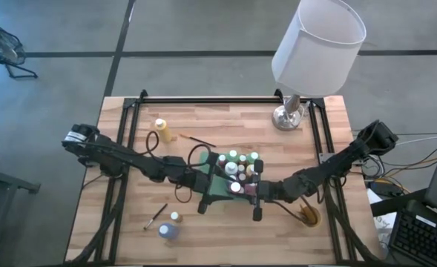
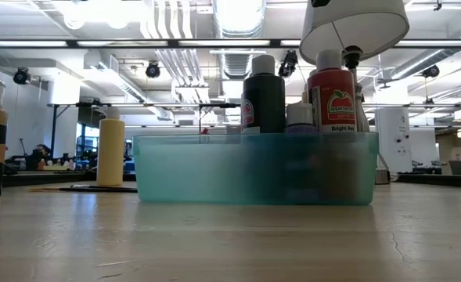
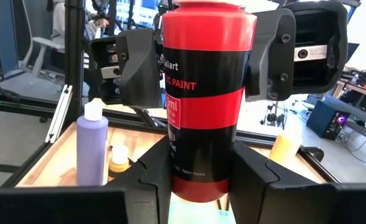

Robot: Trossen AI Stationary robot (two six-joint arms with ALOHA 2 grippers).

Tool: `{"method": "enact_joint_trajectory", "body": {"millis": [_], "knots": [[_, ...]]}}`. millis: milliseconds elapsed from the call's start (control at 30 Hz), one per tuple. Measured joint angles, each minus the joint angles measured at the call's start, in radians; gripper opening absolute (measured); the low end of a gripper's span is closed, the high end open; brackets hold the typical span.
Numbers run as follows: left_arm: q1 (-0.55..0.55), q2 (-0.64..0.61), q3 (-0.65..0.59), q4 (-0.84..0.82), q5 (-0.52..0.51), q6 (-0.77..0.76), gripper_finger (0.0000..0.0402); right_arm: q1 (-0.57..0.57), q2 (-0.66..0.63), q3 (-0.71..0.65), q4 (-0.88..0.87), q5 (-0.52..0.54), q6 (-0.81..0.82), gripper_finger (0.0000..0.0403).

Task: Pick & Place Paint Supplies
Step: Put the red paint bottle into the green bin

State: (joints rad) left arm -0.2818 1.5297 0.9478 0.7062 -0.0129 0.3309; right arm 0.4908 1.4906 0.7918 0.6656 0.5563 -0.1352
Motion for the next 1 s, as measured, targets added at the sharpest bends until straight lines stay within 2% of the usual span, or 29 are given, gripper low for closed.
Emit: {"method": "enact_joint_trajectory", "body": {"millis": [233, 600, 733, 1000], "knots": [[0.01, 0.029, 0.003, 0.037, 0.008, -0.002, 0.0255, -0.006, 0.0, 0.0, 0.003, 0.0, 0.0, 0.0117], [0.019, 0.054, 0.024, 0.034, 0.02, -0.001, 0.0247, -0.008, 0.0, 0.0, 0.004, -0.004, -0.003, 0.0112], [0.02, 0.054, 0.024, 0.035, 0.019, -0.017, 0.0219, -0.007, 0.0, 0.0, 0.004, -0.008, -0.003, 0.0117], [0.023, 0.054, 0.024, 0.035, 0.014, -0.092, 0.0131, -0.007, 0.0, 0.0, 0.004, -0.01, -0.007, 0.0107]]}}
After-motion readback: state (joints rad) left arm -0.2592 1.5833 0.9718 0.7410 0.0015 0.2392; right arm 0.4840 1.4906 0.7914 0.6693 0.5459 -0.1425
